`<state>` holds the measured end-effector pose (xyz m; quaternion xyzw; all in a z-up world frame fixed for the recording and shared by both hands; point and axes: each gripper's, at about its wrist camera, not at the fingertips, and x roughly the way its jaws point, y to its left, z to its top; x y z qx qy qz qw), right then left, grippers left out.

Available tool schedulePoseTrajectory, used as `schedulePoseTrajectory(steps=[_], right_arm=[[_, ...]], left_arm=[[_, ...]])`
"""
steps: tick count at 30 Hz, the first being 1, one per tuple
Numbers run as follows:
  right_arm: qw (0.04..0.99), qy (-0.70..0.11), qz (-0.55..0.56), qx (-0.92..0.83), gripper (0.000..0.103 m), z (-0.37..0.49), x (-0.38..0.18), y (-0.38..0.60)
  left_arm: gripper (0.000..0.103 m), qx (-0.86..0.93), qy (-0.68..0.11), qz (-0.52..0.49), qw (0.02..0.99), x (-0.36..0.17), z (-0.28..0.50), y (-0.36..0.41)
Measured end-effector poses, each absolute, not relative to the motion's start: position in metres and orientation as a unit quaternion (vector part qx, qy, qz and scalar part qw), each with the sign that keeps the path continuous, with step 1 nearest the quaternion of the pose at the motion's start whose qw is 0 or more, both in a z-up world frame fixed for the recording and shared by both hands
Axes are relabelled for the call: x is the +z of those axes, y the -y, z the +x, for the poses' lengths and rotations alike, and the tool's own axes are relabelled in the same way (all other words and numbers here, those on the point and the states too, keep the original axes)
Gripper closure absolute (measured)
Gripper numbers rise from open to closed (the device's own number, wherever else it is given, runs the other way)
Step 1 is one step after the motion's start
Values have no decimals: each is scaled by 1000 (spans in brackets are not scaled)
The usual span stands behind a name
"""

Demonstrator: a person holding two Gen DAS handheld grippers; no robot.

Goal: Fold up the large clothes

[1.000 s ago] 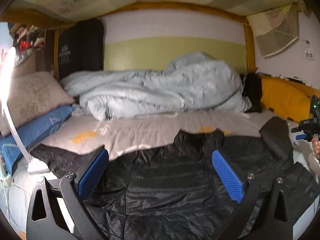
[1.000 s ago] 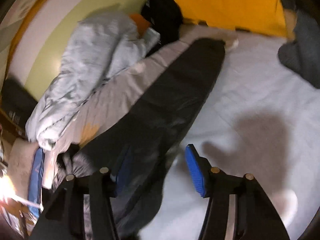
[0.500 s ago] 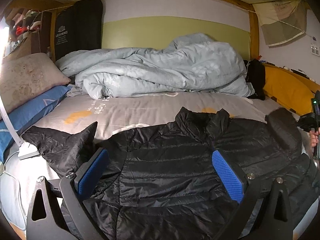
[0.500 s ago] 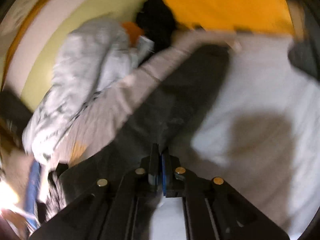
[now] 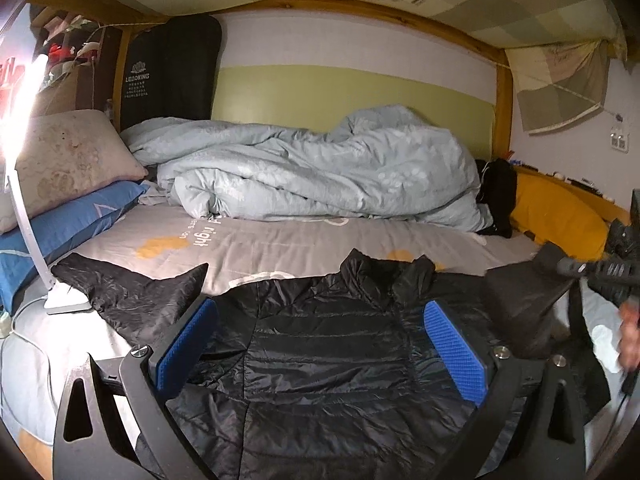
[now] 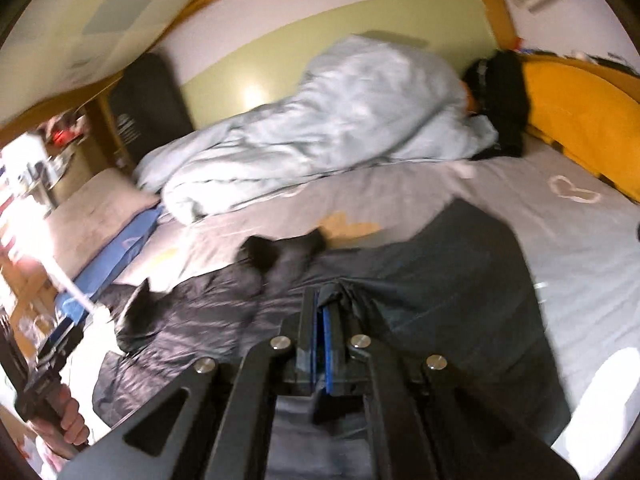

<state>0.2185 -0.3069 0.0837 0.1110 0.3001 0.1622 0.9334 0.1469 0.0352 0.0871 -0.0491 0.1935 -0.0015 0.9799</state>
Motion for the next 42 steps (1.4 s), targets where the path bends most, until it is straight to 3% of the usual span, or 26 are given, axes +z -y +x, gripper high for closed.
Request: schedulePoseTrajectory(steps=[6,13,15,17,19,21,25,27,40,41,42], right_arm=[[918,-336,90,189,100,203,40,227],[894,-388,108,199,95,177,-9,198],[897,-382,99,199,76,173,-5,200],[903,-368,105,196,67,166,4,209],[913,-345,110,187,64,158,17,222],[924,-323,109,171,46,152,27,233],[945,-287,105,116,33,149,42,268],[954,-274,107,66,16,151,42,290],[912,-370,176,25,16,236,-13,361],[913,-368,175,22,24,234,-16,360],[917,-363,167,11,43,233,-16,358]], left_arm=[[0,-1,-178,-46,983,93,128,-41],[0,-23,-197,-60,978,90,127,-46],[0,-21,-199,-55,978,89,127,-44],[0,-25,-203,-54,977,87,127,-43],[0,-25,-203,-54,977,86,126,-42],[0,-25,-205,-53,977,85,127,-43],[0,-26,-211,-51,976,81,128,-40],[0,-27,-213,-47,975,80,130,-36],[0,-22,-241,-26,970,58,147,-27],[0,-23,-242,-29,969,57,149,-28],[0,-23,-243,-32,969,56,150,-29]])
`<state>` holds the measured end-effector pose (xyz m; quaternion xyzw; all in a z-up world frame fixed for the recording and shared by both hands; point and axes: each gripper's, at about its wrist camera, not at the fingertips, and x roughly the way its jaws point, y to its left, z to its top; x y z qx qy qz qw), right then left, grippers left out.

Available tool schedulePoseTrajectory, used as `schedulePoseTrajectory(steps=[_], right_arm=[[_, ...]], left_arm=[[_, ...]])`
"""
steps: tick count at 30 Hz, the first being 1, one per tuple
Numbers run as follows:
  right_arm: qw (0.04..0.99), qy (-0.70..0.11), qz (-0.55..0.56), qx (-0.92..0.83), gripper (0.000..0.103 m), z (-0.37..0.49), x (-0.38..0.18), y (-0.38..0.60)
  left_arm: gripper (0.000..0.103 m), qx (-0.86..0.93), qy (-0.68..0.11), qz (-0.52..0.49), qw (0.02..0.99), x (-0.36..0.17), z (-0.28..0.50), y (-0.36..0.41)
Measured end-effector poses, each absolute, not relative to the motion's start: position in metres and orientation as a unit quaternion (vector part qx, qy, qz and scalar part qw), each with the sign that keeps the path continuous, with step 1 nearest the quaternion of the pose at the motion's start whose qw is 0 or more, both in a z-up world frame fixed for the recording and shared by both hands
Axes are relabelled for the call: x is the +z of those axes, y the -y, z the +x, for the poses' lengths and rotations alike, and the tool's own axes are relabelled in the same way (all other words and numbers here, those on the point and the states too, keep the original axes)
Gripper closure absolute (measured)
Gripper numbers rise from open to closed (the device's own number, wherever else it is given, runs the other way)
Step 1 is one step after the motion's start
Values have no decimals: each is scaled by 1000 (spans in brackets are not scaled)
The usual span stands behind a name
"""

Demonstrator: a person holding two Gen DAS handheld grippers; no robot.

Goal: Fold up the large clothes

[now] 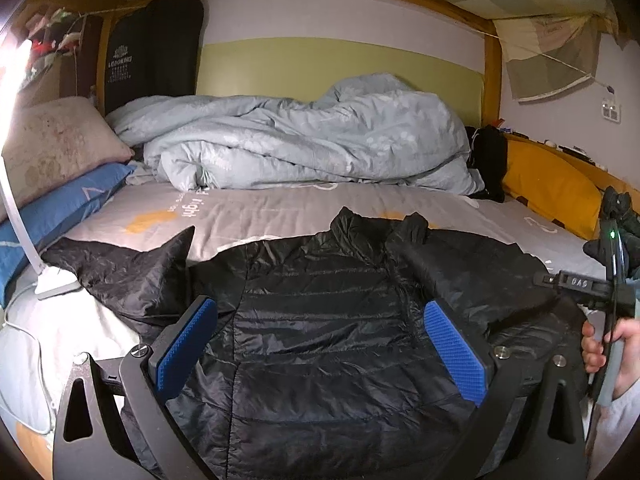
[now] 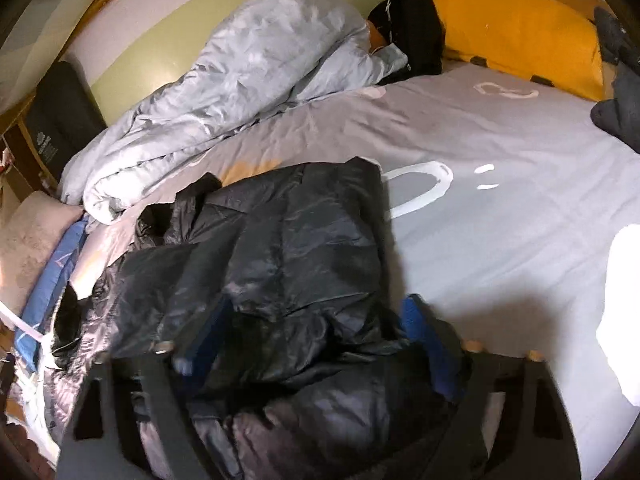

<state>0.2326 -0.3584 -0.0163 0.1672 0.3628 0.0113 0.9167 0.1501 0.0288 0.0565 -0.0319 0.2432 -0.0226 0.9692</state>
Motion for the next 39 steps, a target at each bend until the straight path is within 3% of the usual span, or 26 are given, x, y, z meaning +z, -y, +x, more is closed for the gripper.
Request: schedulePoseTrajectory(steps=[1,2,3,8,15,19,30,35,37,39], right_arm=[[922,-355,153,-5,57,230,-15,356],[926,-348,143,-15,84,229,-13,354],[932,-335,135,-20,90,225,-10,352],[957,-262,127,3,98,203,12,345],[958,-211,109,162,99,168,48,298],[928,-235,97,271,100,158,43,254],[889,-335,43,309,99,149,-14,175],[928,-283,42,238,99,140,12,210],[947,-256,47,191,93,140,26,232],[954,-249,57,155,73,145,35,251]], left_arm=[[0,-22,-243,-33,969,56,151,-29],[0,-23,-243,-34,969,56,152,-30],[0,-24,-241,-34,970,55,151,-29],[3,-35,-234,-30,971,57,147,-26],[23,-69,-210,-28,975,66,133,-18],[42,-114,-231,-54,965,63,135,-14],[43,-161,-316,-123,927,33,156,-9],[57,-142,-311,-111,933,28,158,-8],[57,-147,-308,-105,934,30,158,-4],[57,-162,-310,-106,931,35,160,3]])
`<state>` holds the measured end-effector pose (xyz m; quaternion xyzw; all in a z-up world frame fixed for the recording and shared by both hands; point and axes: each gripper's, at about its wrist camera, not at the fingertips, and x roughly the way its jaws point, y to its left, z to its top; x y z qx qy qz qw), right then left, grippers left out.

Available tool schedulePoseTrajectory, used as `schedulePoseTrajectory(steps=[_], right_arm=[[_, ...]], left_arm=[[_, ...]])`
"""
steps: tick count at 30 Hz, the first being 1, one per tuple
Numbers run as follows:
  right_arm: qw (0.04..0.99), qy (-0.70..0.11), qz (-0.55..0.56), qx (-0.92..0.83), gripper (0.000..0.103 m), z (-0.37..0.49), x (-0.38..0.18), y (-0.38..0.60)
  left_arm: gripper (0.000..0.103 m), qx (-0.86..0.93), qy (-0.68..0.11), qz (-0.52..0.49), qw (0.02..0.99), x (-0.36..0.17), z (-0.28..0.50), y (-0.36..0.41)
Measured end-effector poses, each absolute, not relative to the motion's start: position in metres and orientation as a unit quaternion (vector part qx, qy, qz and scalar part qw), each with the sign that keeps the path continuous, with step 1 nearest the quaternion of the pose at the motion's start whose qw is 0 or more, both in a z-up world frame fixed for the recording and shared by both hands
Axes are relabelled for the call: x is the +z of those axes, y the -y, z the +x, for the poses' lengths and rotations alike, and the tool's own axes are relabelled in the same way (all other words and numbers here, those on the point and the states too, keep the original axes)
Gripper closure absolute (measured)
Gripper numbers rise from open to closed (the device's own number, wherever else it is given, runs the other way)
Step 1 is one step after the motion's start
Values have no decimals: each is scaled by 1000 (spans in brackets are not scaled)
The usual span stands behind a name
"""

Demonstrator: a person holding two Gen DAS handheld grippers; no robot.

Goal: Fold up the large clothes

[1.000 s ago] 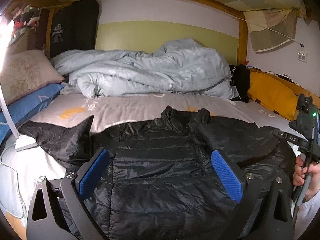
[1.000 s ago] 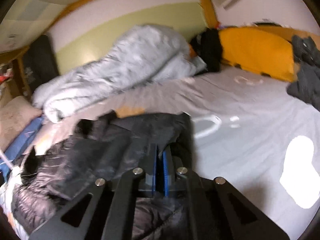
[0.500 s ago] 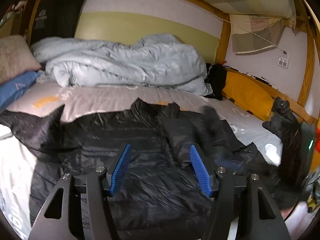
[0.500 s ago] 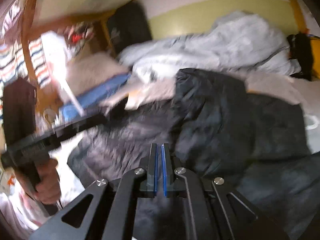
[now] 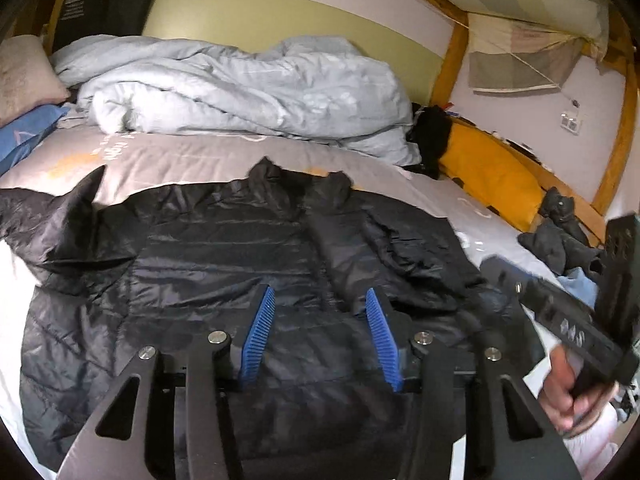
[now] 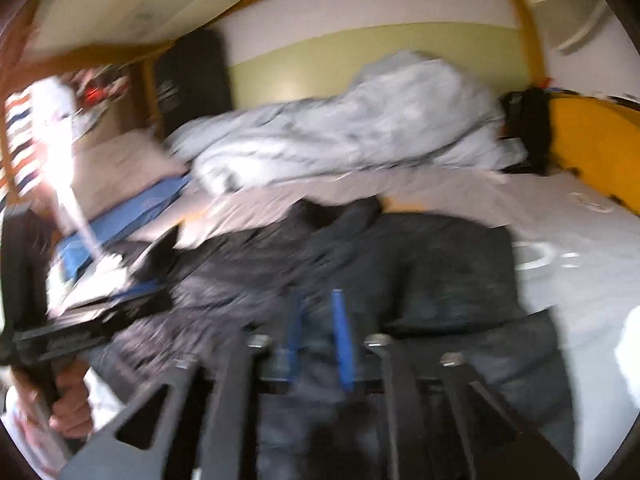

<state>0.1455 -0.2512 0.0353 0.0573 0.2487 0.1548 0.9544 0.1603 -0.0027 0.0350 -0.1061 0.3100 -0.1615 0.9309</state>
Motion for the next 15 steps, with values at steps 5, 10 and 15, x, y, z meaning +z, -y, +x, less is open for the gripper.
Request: schedulePoseTrajectory(steps=[5,10,15], right_arm=[[971,-231,39,54,60,150,46,285],[971,-238,30,9,37,153,45,308],[972,-234,26,-10,6,154,44,321]], left_arm=[[40,-217,-326,-129,911,49,178,29],[38,-230,-357,-118,898,43,213,68],[38,-227,-422,-105,871,21,249,98]])
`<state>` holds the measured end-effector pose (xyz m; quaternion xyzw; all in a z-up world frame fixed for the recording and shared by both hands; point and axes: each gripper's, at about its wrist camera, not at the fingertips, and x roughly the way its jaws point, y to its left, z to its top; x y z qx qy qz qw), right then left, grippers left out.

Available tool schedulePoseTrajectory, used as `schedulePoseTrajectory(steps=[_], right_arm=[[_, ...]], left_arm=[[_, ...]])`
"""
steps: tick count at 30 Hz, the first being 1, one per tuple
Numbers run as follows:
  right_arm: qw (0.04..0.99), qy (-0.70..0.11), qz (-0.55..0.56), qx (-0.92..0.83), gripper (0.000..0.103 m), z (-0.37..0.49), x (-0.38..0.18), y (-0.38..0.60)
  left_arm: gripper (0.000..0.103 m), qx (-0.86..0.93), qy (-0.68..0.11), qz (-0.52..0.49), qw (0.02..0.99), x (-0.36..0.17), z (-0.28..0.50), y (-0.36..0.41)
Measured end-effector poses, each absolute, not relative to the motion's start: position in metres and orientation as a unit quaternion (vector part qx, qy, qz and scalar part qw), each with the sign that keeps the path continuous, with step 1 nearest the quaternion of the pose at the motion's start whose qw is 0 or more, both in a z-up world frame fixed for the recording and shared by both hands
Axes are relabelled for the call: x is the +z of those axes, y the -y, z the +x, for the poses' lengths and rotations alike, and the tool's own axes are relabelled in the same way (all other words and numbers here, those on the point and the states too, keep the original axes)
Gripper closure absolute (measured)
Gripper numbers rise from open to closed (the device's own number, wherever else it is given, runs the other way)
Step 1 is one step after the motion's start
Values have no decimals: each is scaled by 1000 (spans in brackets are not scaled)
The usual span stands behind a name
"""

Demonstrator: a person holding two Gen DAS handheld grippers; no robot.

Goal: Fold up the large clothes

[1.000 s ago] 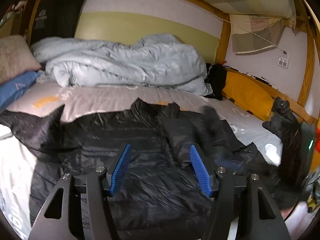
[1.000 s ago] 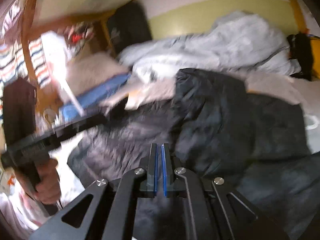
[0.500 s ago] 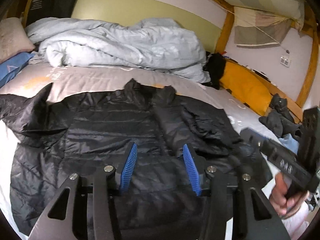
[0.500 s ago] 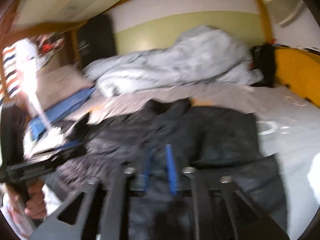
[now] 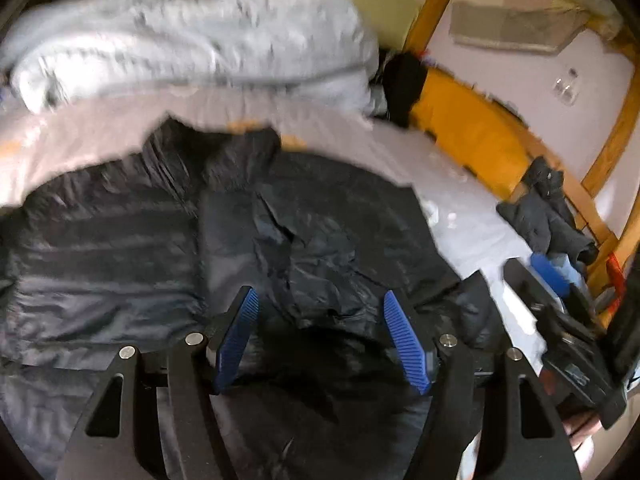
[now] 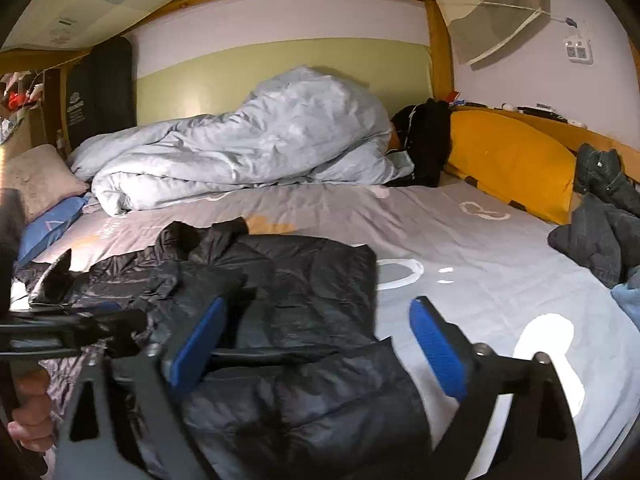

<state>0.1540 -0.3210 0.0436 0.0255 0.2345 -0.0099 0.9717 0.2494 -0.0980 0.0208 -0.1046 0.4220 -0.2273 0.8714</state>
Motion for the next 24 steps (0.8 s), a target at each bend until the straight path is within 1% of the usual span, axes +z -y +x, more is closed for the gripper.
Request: schedulePoseTrajectory(steps=[1,2,3,4,5,8,11,15,19,21,24], right_arm=[[972,-233,23,-15,6,154,44,324],[972,-232,22,-19,6,153,43,326],[972,-233,22,-21,5,154,43,327],[972,-234,23,-22,5,154,43,330],[971,-237,25,-23,5,155,42,331],[968,-247,35,-24,5,159,38,337],[963,-266,45,-22,5,164,33,340],[957,-284,55,-21,5,169,27,339],[956,-288,49,-27,5,169,26,337],[956,-288,48,-30,5,169,26,336],[956,-289,47,-38,5,169,26,335]], left_arm=[[39,-233,-440,-115,859,13,258,100],[48,-226,-449,-121,856,7,262,99],[60,-214,-452,-119,858,2,265,99],[91,-204,-452,-111,861,0,267,98],[95,-196,-448,-104,866,0,268,96],[95,-186,-419,-102,883,10,263,80],[95,-131,-384,-67,911,28,258,57],[95,-29,-356,10,934,45,261,19],[95,83,-327,90,937,51,266,-19],[95,116,-330,96,932,50,270,-39],[95,133,-358,69,921,44,276,-65]])
